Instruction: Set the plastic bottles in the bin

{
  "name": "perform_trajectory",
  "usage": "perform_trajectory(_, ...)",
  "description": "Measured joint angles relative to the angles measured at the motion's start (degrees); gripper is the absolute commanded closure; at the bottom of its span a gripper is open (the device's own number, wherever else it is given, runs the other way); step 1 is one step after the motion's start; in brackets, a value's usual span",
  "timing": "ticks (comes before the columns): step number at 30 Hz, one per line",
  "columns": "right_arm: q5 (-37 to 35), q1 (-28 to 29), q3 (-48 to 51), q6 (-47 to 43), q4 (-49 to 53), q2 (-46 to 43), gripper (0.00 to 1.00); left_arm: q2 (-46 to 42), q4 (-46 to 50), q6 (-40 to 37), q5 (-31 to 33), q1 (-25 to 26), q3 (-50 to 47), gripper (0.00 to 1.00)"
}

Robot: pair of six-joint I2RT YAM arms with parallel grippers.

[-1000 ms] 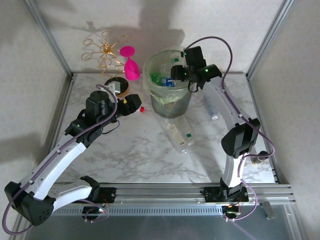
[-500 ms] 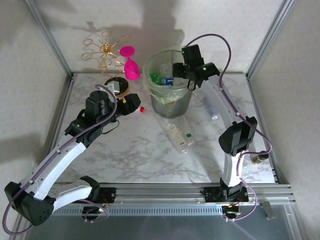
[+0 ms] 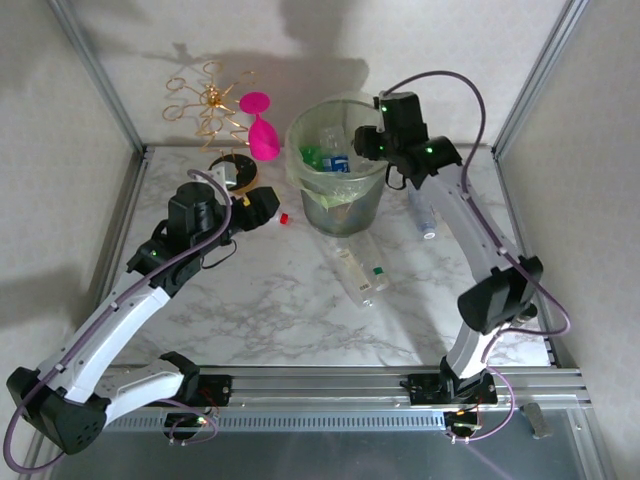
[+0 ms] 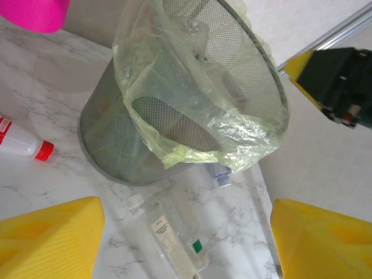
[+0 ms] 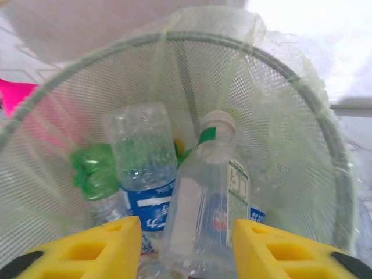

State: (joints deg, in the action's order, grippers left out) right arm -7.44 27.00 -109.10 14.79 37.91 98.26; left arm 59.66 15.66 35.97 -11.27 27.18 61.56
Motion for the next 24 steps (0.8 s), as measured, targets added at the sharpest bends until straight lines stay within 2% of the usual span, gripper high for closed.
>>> perform_trajectory(8, 3.8, 0.0, 20.7, 2.1, -4.3, -22.6, 0.55, -1.6, -0.5, 1.6, -0.6, 0.0, -7.1, 0.26)
perform_trajectory(14, 7.8, 0.0, 38.2, 5.8, -5.7, -34.7, 0.52, -1.8, -0.4, 3.8, -1.3, 0.0, -15.0, 0.25)
perform_trajectory(16, 9.0, 0.0, 43.0, 6.8, -5.6, -36.6, 0.48, -1.9, -0.4, 4.3, -1.3, 0.0, -16.7, 0.26)
perform_trajectory(18, 9.7, 0.0, 46.9, 7.6, -5.6, -37.3, 0.37, -1.9, -0.6, 4.8, -1.3, 0.0, -18.0, 0.25)
perform_trajectory(24, 10.6, 0.0, 54.2, 8.6, -7.3, -36.0, 0.37, -2.0, -2.2, 5.9, -1.3, 0.0, -21.4, 0.25)
